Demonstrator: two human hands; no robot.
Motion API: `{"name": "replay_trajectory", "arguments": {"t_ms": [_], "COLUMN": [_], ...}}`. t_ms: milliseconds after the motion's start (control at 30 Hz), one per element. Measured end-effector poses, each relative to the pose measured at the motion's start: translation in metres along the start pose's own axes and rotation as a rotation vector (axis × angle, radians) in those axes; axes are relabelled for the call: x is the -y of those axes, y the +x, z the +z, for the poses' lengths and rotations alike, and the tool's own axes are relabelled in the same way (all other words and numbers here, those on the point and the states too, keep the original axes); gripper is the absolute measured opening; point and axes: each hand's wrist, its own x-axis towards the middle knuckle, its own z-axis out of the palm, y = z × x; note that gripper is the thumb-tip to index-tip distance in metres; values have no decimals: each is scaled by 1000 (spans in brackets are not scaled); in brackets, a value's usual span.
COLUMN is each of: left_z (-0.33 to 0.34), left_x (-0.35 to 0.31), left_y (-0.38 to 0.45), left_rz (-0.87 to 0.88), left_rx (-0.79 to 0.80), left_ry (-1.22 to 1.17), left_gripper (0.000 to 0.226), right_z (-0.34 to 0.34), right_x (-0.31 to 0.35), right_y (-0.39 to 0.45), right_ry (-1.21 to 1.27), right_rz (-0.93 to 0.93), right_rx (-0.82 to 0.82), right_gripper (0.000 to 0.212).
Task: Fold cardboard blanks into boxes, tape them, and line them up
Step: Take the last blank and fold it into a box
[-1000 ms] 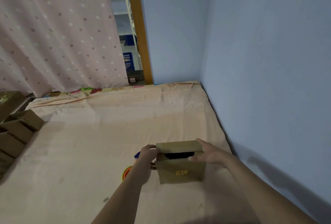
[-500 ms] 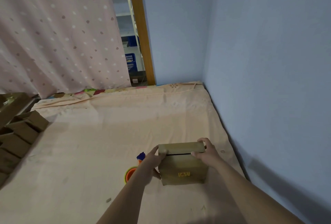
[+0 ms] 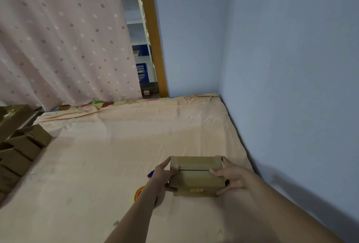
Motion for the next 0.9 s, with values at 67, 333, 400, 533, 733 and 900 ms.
{"name": "replay_trajectory", "arguments": {"t_ms": [67, 333, 400, 533, 733, 900], "left_z": [-1, 3, 5, 13, 23, 22], "left_x": [-3, -29, -33, -41, -41, -35], "left_y": [-2, -12, -11, -16, -11, -6], "left_rz": [28, -81, -136, -149, -196, -152], "left_rx": [10, 106, 84, 73, -17, -34], "left_ry": [0, 30, -51, -264, -459, -535], "left_gripper": [65, 61, 74, 72, 63, 62], "right_z": [1, 10, 15, 24, 27, 21], "right_x": [3, 12, 12, 9, 4, 5], "right_y": [-6, -17, -18, -11, -11, -12], "right_ry": [3, -140, -214, -309, -342, -264], "right_rz": [-39, -365, -464, -578, -631, -504], "right_rx": [10, -134, -186, -277, -318, -280], "right_gripper": [57, 52, 54, 60, 65, 94]}}
